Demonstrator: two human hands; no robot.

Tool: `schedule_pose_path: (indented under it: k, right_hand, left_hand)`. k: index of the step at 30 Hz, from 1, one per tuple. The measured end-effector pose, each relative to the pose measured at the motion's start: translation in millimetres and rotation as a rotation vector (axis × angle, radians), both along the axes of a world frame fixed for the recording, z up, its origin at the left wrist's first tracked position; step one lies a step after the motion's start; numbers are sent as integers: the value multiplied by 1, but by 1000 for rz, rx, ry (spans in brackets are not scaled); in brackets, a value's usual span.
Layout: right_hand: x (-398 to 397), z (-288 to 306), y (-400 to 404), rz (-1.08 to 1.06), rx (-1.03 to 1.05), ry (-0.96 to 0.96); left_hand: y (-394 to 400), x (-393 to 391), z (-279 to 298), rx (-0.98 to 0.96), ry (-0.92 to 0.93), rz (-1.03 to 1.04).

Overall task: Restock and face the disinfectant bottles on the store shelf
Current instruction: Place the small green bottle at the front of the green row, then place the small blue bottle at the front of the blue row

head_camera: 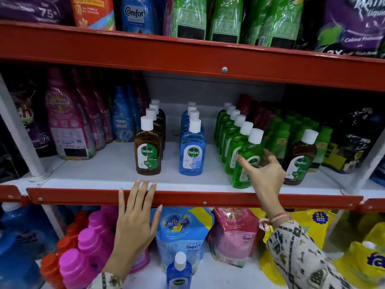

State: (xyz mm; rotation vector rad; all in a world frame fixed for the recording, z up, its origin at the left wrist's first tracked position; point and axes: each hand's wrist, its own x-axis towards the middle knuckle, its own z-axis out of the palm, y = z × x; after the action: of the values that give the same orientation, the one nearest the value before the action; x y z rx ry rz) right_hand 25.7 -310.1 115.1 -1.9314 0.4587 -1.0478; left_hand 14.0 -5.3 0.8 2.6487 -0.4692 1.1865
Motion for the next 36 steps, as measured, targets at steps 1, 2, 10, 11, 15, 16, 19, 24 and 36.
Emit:
schedule_pose_path:
  k: [1, 2, 10, 11, 15, 16, 19, 24, 36]
  right_hand:
    - [1, -1, 1, -7, -2, -3]
    - [1, -1, 1, -16, -7, -7]
    - [0, -6, 4, 7, -63, -10]
    - [-3, -8, 5, 18, -69, 1]
    - [-30, -23, 24, 22, -46, -120]
    - [-38, -31, 31, 35, -37, -166]
    - [-62, -65, 59, 101, -39, -252]
    - [-94, -142, 101, 283, -39, -52]
    - [-116, -271, 186, 200, 161, 394]
  left_hand:
    - [0, 0, 0, -2, 4, 0]
    - [0, -1, 1, -5, 8, 0]
    - [0, -3, 2, 2, 12, 7]
    - [0, -3, 2, 5, 12, 8]
    - [1, -6, 3, 6, 21, 9]
    - [0, -7, 3, 2, 24, 10]
    - [-1, -7, 3, 2, 35, 20]
    - [-2, -8, 3, -8, 58, 24]
    - [-2, 5, -6, -27, 27, 2]
